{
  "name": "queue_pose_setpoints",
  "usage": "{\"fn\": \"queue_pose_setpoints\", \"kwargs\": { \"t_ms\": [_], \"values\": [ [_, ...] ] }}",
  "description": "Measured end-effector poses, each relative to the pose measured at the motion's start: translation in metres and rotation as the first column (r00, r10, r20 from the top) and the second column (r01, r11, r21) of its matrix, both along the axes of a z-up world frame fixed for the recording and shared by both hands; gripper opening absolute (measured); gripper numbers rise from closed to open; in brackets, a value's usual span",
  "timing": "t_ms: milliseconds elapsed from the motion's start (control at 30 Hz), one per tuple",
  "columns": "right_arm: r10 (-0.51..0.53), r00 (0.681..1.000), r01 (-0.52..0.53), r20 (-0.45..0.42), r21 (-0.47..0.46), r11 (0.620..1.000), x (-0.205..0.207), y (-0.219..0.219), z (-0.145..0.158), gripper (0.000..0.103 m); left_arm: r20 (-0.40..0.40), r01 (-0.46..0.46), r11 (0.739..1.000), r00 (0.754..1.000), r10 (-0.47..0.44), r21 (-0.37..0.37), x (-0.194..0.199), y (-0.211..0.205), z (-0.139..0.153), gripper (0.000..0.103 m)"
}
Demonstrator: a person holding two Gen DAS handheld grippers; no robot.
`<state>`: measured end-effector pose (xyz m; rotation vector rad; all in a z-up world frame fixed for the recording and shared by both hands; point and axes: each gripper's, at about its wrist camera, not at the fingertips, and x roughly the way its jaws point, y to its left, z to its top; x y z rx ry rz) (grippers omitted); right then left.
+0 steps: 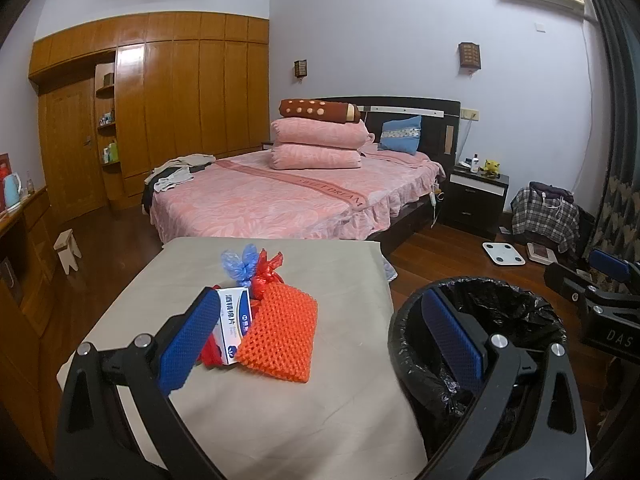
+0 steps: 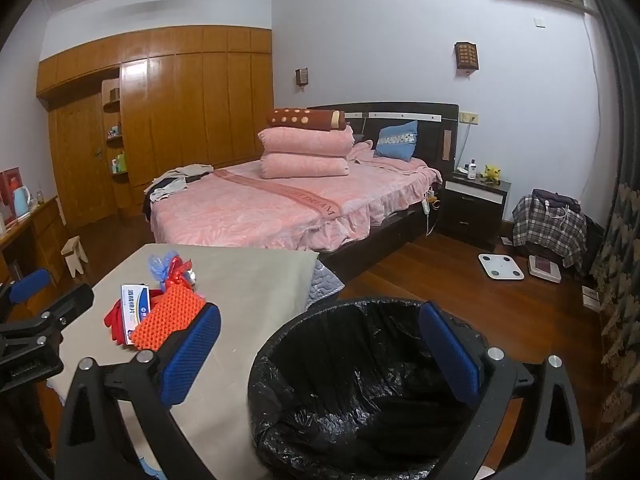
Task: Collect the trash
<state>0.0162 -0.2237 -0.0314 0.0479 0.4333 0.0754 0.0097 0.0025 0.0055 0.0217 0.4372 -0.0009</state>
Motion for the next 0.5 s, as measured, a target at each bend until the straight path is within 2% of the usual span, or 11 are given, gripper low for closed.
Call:
{"fn": "queue_pose_setpoints", "kwargs": {
  "t_ms": [500],
  "values": [
    [0.0,1.0,0.0,0.001,0.001,1.0,0.0,0.002,0.001,0.097,-0.001,0.0,1.0,1.0,0.0,0.002,0.0,0.011,0.004,0.098]
  ]
}}
